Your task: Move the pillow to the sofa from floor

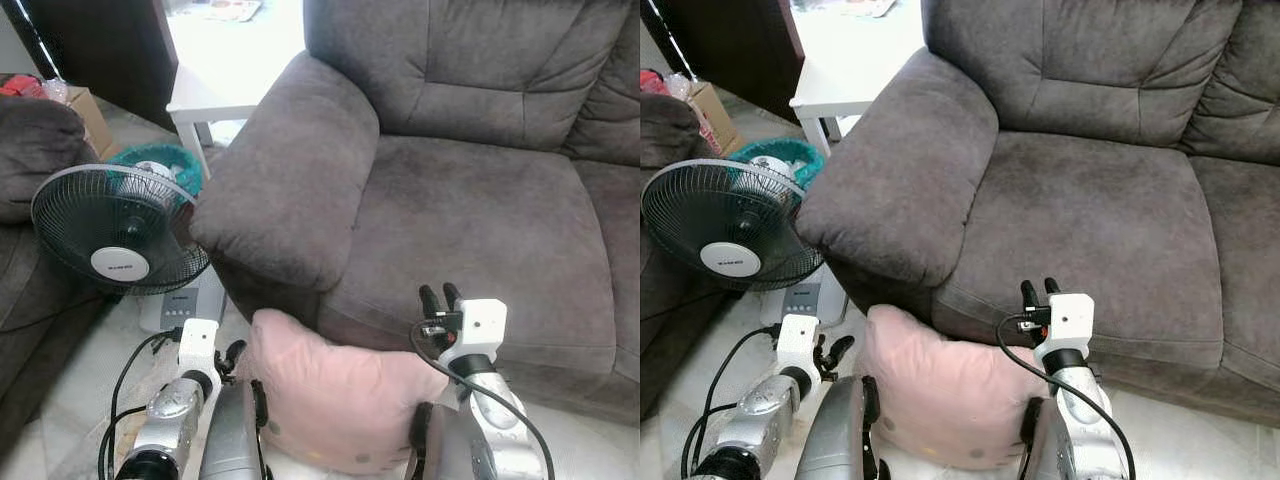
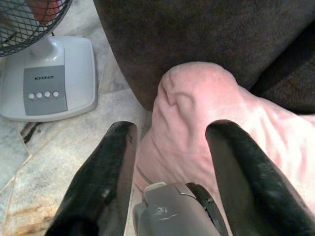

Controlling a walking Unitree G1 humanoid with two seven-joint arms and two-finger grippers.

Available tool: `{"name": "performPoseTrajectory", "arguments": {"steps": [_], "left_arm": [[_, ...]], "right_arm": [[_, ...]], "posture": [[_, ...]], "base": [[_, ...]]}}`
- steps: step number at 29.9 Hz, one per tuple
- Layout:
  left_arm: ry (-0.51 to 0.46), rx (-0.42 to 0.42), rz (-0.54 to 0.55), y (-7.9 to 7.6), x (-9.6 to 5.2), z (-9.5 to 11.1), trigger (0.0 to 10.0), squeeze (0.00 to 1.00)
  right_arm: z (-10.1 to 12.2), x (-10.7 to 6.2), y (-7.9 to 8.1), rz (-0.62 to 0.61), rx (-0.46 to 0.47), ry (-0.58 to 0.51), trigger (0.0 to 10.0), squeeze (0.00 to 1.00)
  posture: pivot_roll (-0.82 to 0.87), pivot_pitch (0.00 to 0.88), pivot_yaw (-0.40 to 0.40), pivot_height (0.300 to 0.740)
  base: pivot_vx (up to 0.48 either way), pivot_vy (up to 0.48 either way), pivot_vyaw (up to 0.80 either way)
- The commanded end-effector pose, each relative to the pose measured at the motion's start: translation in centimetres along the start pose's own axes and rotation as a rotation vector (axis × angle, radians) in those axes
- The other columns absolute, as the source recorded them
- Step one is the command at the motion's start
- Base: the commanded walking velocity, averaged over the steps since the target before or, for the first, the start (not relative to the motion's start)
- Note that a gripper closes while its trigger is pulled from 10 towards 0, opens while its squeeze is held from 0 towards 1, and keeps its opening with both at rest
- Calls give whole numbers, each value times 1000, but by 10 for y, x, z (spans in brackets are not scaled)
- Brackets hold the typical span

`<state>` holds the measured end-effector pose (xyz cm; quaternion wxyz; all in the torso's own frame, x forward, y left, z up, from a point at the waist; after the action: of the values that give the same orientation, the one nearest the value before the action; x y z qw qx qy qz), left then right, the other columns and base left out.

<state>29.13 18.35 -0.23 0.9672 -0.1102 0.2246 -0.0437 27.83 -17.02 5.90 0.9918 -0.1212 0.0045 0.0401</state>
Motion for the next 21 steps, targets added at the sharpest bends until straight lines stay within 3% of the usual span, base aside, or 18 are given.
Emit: {"name": "performPoseTrajectory", "arguments": {"steps": [1, 7, 16, 17, 18, 19, 21], "left_arm": [[27, 31, 0, 0, 0, -7, 10000, 1000], [9, 40, -28, -9, 4, -6, 10000, 1000], [-24, 48, -6, -6, 6, -1, 10000, 1000], [-27, 50, 4, -4, 6, -1, 10000, 294], [-28, 52, 9, -4, 6, 0, 10000, 294], [-31, 48, 14, -3, 6, 0, 10000, 0], [-34, 43, 18, -2, 5, 0, 10000, 0]], "right_arm": [[0, 0, 1, 3, 7, 4, 10000, 0], [0, 0, 0, -3, 6, 1, 10000, 0], [0, 0, 1, -4, 11, 0, 10000, 0], [0, 0, 2, -5, 12, -1, 10000, 0], [0, 0, 2, -5, 12, -1, 10000, 0], [0, 0, 2, -7, 16, -2, 10000, 0], [1, 0, 2, -8, 20, -4, 10000, 0]], "posture": [[83, 112, -16, 538], [82, 112, -12, 538], [88, 110, -5, 538], [88, 110, -5, 538], [88, 110, -5, 538], [89, 111, -5, 538], [89, 113, -4, 538]], "base": [[0, 0, 0], [0, 0, 0], [0, 0, 0], [0, 0, 0], [0, 0, 0], [0, 0, 0], [0, 0, 0]]}}
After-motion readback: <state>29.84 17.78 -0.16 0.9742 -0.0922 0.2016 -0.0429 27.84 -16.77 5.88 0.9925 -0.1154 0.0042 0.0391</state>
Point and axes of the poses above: a point about 5 cm out from each wrist's last joint towards the gripper, its own x axis pointing out of the wrist towards the gripper, its own z axis along the axis of the wrist's last joint, y = z × x, the point moved 1 cm from there along x, pointing out of the wrist towards the gripper, and after that the axes turned 14 degrees about -x, right-handed, at the moved point
